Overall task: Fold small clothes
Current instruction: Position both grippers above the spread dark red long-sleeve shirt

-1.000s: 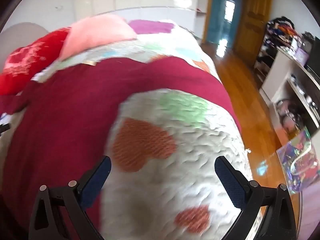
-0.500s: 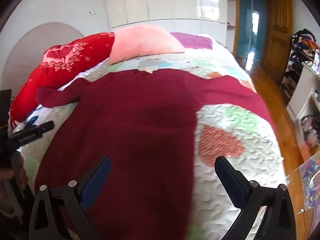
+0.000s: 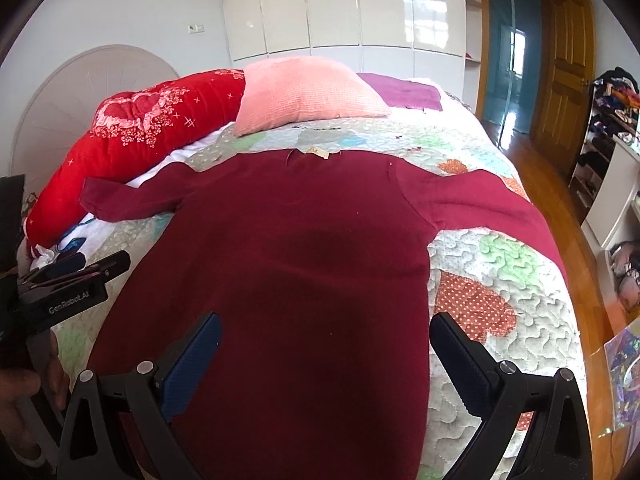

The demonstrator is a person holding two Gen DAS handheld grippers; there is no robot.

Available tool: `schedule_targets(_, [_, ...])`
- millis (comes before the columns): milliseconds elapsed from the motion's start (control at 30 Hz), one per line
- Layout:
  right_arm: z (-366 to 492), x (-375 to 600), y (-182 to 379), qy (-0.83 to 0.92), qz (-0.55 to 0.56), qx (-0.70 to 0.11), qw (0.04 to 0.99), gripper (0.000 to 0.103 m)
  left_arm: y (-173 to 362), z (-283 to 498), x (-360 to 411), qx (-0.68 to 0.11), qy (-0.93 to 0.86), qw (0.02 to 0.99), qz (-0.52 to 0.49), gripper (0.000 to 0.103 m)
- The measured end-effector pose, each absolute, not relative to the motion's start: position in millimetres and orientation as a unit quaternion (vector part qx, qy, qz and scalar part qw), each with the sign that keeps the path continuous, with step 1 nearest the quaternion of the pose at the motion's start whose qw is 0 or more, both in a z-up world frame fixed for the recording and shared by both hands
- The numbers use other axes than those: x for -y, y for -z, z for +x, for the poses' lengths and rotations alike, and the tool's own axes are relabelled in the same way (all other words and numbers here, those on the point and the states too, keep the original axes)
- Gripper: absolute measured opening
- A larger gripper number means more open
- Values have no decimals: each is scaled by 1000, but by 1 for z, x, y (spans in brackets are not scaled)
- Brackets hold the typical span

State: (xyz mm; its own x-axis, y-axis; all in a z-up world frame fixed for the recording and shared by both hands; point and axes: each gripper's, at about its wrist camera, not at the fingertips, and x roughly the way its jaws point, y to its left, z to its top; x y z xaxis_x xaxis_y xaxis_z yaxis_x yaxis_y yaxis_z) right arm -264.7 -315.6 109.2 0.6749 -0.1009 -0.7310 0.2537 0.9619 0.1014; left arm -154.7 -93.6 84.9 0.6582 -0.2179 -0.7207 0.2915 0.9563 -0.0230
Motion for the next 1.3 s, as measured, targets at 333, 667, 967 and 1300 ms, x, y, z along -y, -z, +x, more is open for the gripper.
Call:
schedule_targets(333, [-258,315,-106,108,95,-391,909,103,-84,-152,99,-390,141,908,49,88])
schedule_targets(667, [-253,322,-104,115,104,-391,907,103,-80,-148,104,-391,140,908,57,88])
schedule_targets(967, [-242,324,-95,129,107,-395,903,103,-74,-141,108,-396,138,906,55,88])
schedule_targets(1300, [-226,325,-87,144,113,-400,898,103,-68,-134,113,-400,139,904,55,88])
